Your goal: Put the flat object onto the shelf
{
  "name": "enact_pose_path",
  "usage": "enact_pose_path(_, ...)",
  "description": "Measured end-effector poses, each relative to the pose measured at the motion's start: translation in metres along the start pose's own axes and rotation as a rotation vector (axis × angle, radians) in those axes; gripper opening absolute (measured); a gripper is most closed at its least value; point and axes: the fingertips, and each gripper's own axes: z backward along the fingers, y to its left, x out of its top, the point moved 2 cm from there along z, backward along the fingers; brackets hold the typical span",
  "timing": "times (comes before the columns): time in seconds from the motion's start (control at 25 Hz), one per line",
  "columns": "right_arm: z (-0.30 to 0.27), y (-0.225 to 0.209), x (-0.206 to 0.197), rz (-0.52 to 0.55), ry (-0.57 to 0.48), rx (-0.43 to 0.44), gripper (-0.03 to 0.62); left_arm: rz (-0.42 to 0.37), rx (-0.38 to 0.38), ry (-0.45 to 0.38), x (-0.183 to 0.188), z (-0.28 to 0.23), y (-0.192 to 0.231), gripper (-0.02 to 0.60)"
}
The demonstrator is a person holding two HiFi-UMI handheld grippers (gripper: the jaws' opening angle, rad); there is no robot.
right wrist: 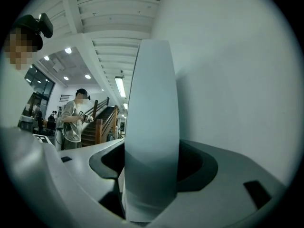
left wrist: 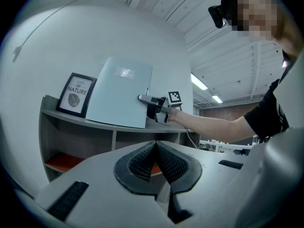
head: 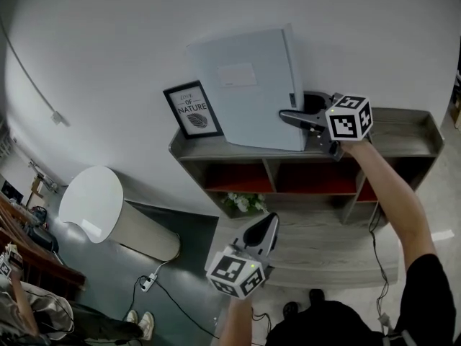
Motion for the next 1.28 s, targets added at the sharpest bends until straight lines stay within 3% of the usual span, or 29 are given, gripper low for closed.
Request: enact_pose_path(1.28,0.0079,-0.0013,0.0001,0.022,-0.018,-0.062,0.311,-0.016,-0.011,0.003,0.0043,-0.0016,0.0038,0.012)
